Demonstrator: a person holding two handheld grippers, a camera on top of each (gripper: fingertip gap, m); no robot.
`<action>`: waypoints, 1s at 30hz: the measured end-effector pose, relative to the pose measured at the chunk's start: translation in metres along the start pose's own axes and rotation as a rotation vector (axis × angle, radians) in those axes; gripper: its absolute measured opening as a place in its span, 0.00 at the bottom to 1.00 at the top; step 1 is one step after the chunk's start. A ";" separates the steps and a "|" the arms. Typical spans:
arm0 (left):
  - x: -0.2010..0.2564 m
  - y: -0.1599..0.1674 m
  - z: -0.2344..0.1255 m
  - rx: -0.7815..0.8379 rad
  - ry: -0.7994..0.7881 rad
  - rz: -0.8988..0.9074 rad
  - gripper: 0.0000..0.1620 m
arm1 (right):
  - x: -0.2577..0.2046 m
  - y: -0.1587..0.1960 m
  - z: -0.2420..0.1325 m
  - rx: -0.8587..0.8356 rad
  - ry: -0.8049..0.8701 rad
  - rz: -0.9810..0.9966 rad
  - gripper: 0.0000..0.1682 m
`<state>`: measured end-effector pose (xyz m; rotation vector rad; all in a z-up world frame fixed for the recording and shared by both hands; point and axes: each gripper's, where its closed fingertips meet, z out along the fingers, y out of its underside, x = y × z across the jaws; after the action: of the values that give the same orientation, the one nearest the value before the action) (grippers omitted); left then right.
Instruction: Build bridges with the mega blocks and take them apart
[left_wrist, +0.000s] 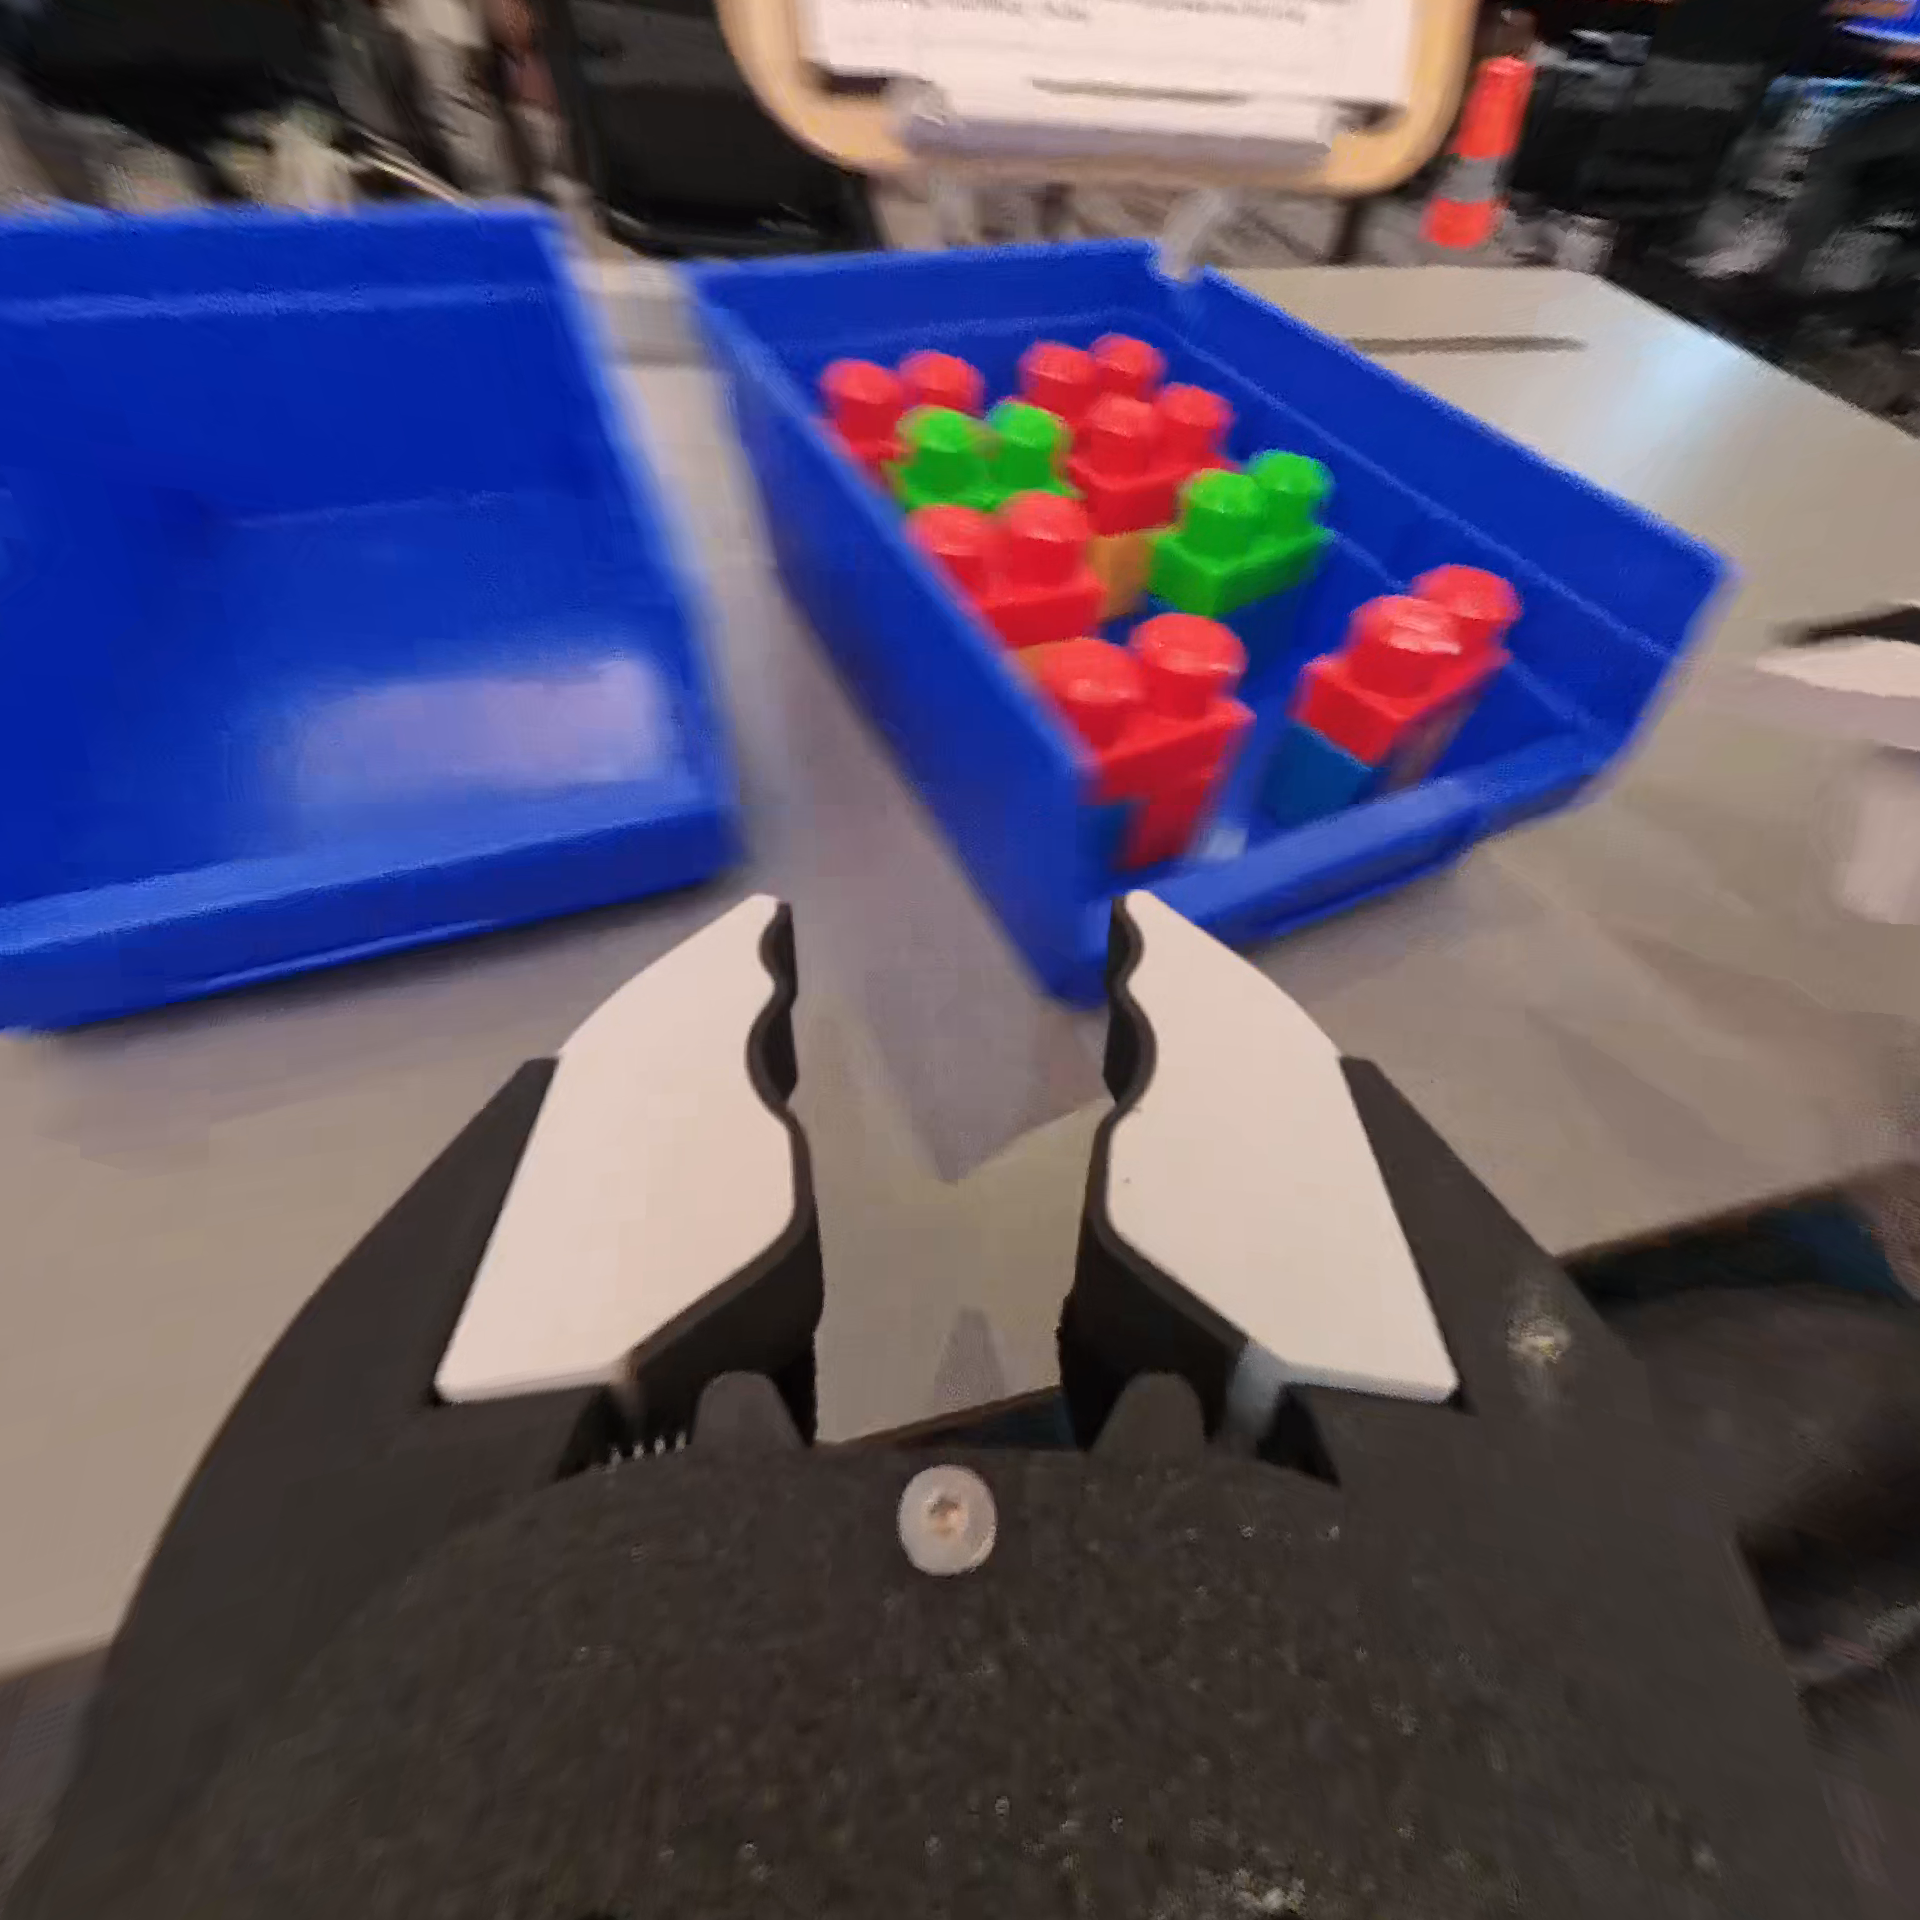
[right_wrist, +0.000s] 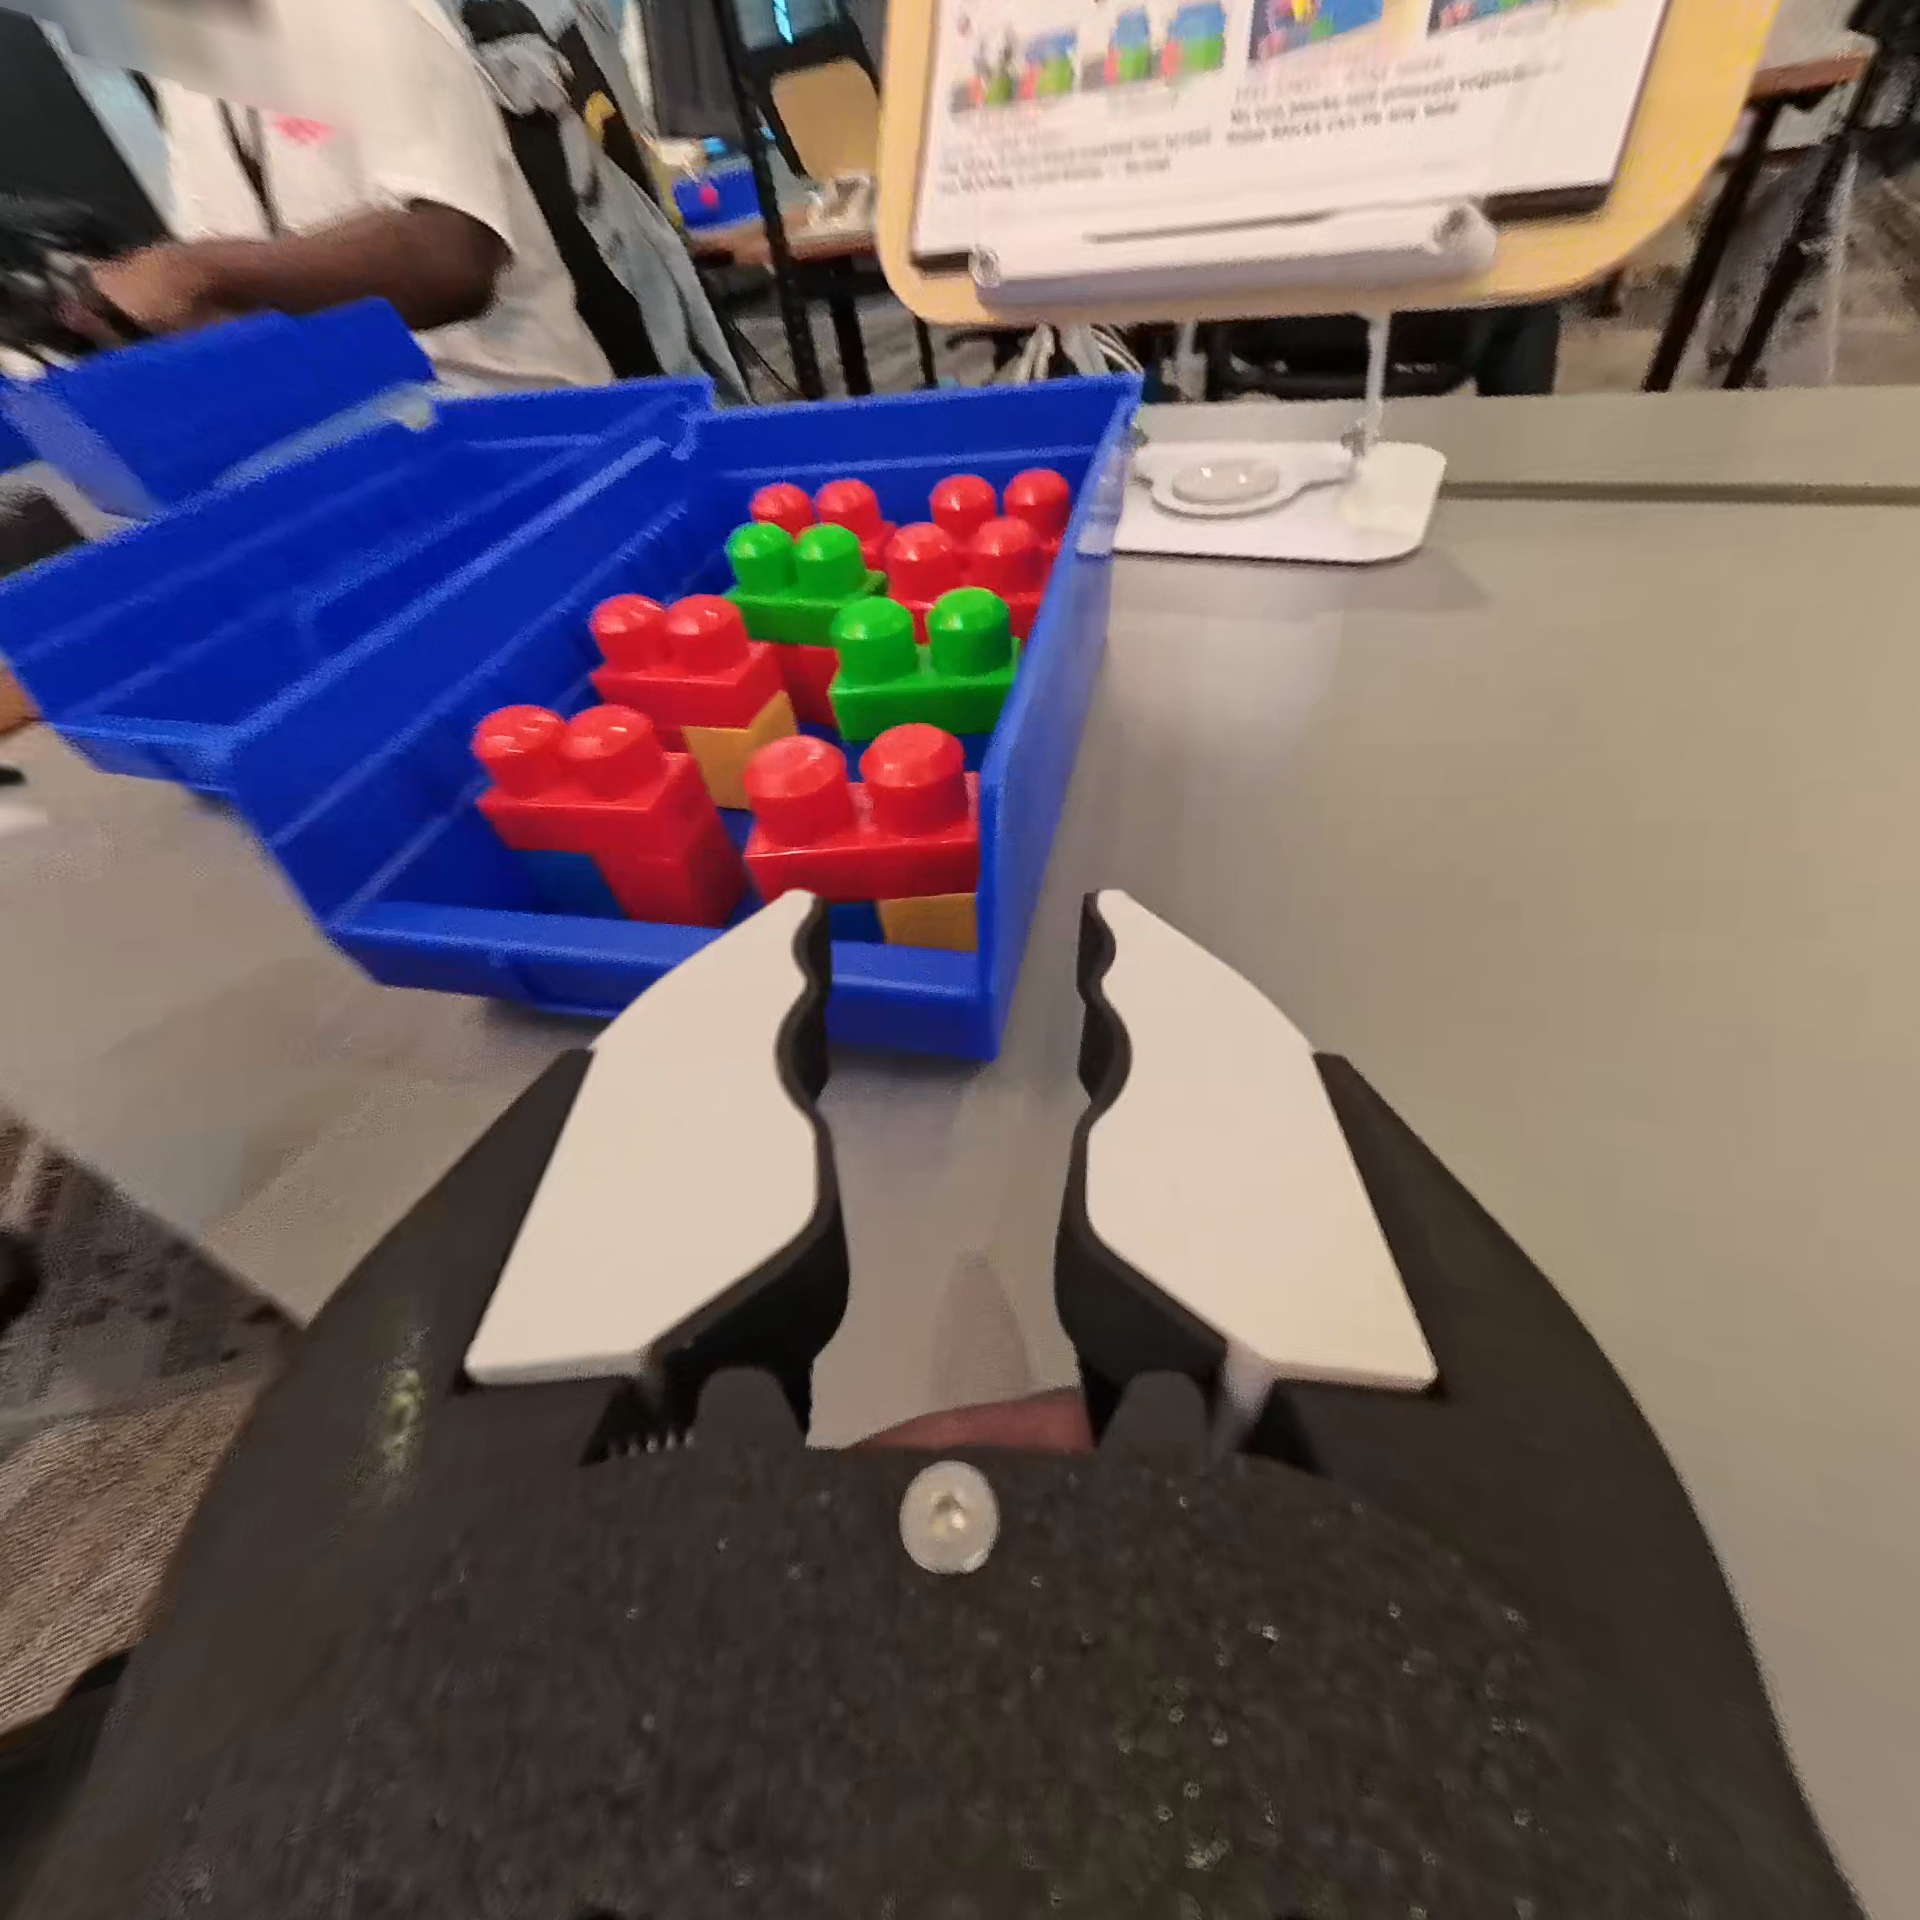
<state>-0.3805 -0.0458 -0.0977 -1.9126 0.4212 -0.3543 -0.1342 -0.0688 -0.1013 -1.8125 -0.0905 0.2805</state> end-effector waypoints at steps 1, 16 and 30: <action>-0.029 -0.005 -0.011 0.016 -0.067 0.010 0.35 | -0.007 -0.002 -0.008 0.018 -0.029 0.002 0.27; -0.259 0.009 0.047 -0.131 -0.294 -0.204 0.24 | -0.158 0.083 -0.004 -0.205 -0.406 -0.284 0.24; -0.198 0.051 -0.061 -0.048 -0.379 -0.179 0.02 | -0.224 0.046 0.062 -0.162 -0.399 -0.147 0.15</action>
<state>-0.5901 -0.0247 -0.1322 -2.0142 0.0074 -0.0922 -0.3695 -0.0687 -0.1286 -1.8762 -0.5378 0.5399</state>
